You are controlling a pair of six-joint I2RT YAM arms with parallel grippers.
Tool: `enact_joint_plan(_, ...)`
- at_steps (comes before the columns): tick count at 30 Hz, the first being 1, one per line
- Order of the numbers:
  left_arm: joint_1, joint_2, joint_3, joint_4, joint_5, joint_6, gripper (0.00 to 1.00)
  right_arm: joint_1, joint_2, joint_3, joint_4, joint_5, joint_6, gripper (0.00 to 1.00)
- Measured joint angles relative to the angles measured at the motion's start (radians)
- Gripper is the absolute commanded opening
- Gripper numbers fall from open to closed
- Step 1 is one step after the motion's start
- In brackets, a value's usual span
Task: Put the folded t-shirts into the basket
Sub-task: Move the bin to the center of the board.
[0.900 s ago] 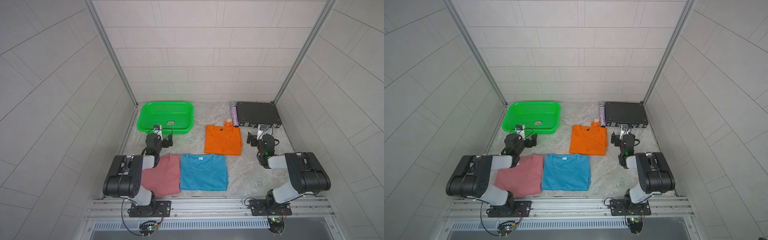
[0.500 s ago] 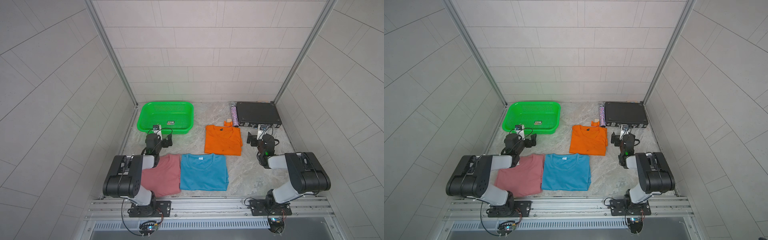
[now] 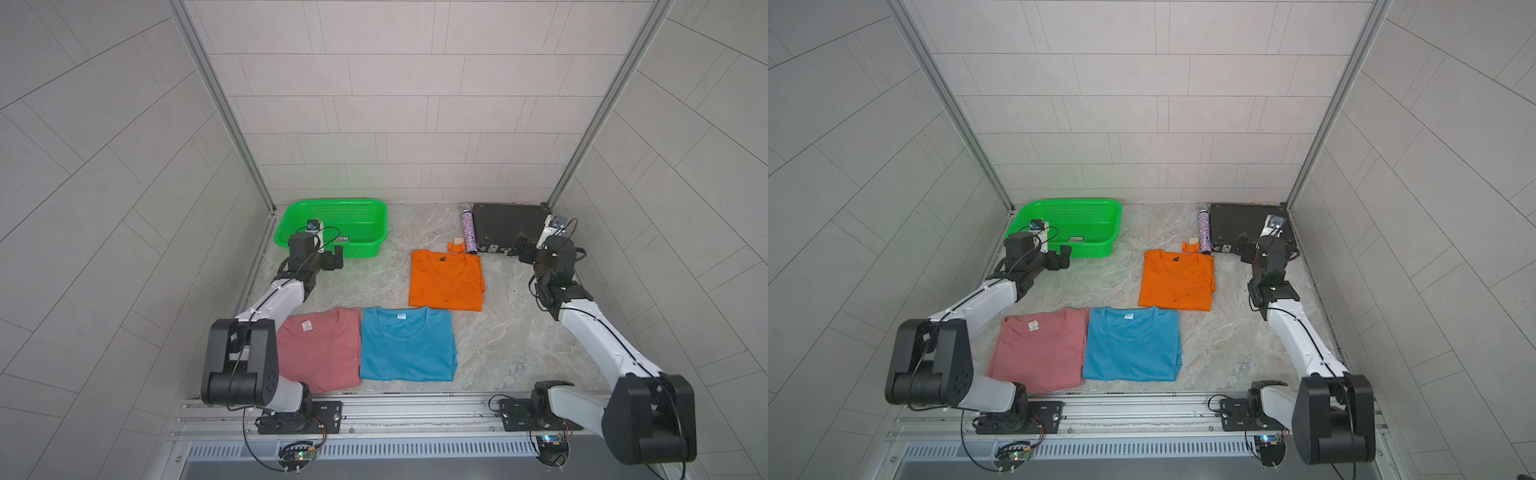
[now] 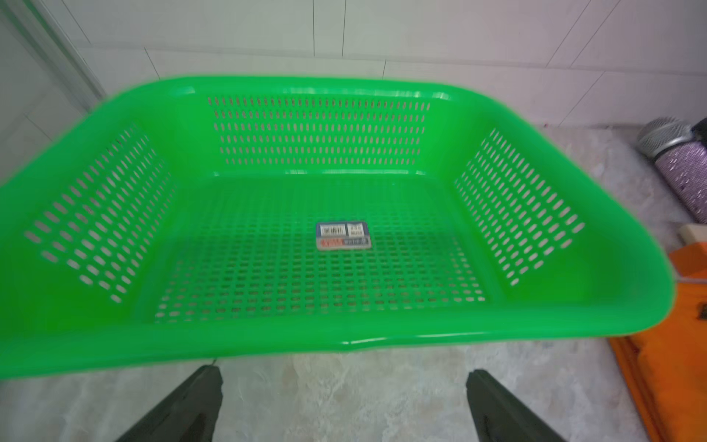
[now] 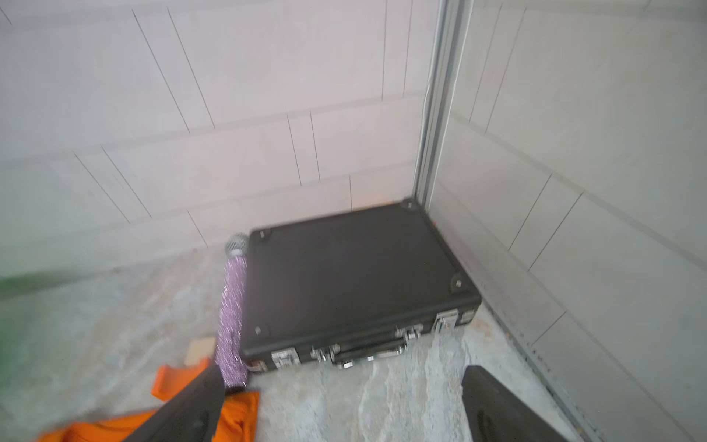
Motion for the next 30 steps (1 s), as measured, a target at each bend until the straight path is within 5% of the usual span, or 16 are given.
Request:
enact_joint_plan(7, 0.065, -0.165, 0.186, -0.444, 0.163, 0.073, 1.0, -0.013, -0.086, 0.007, -0.318, -0.018, 0.359, 1.0)
enact_joint_plan(12, 0.074, -0.235, 0.239, -0.706, 0.293, 0.134, 1.0, 0.267, 0.055, 0.087, -0.428, 0.028, 0.363, 1.0)
enact_joint_plan(17, 0.147, -0.215, 0.249, -0.753, 0.261, 0.072, 1.0, 0.535, 0.309, 0.368, -0.446, 0.092, 0.317, 1.0)
enact_joint_plan(23, 0.227, -0.067, 0.297, -0.744, 0.163, 0.023, 1.0, 0.697, 0.646, 0.697, -0.455, 0.114, 0.268, 0.99)
enact_joint_plan(30, 0.319, -0.058, 0.276, -0.715, 0.143, -0.026, 1.0, 0.759, 1.081, 1.156, -0.52, 0.075, 0.227, 0.76)
